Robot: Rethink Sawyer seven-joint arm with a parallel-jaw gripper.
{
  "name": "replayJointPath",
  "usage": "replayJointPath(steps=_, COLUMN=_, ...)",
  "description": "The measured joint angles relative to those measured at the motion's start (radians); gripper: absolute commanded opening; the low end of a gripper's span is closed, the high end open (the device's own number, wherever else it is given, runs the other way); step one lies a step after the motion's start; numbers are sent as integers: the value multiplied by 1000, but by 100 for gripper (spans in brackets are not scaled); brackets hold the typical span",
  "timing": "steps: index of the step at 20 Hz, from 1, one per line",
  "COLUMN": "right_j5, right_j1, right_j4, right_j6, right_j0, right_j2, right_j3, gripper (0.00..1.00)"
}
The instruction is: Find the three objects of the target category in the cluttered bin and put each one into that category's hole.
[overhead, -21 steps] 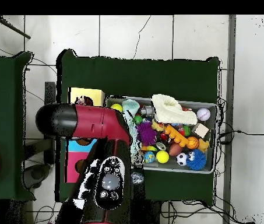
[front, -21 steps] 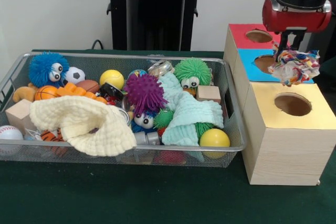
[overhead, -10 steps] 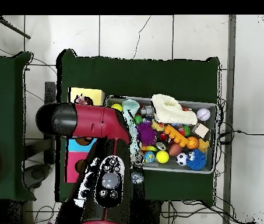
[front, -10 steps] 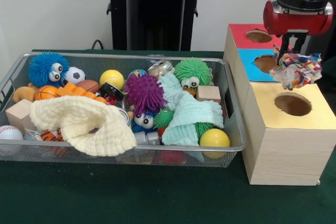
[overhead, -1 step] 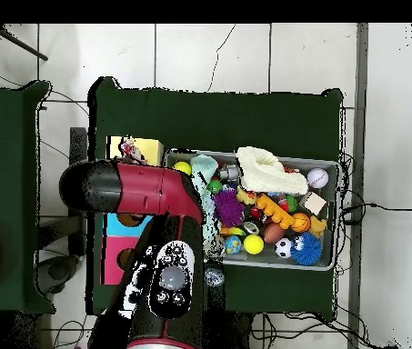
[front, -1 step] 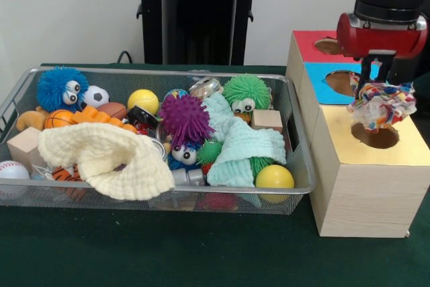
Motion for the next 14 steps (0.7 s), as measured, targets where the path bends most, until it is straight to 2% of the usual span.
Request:
replayJointPath(steps=3, right_j5=-38, right_j1=13, right_j4=0, right_j6=0, right_j0=0, right_j2=0, right_j3=0, gripper=0)
replayJointPath(steps=14, right_j5=-46, right_j1=49, right_j4=0, right_j6=0, right_j0=1, right_j2=0, right_j3=6, gripper=0)
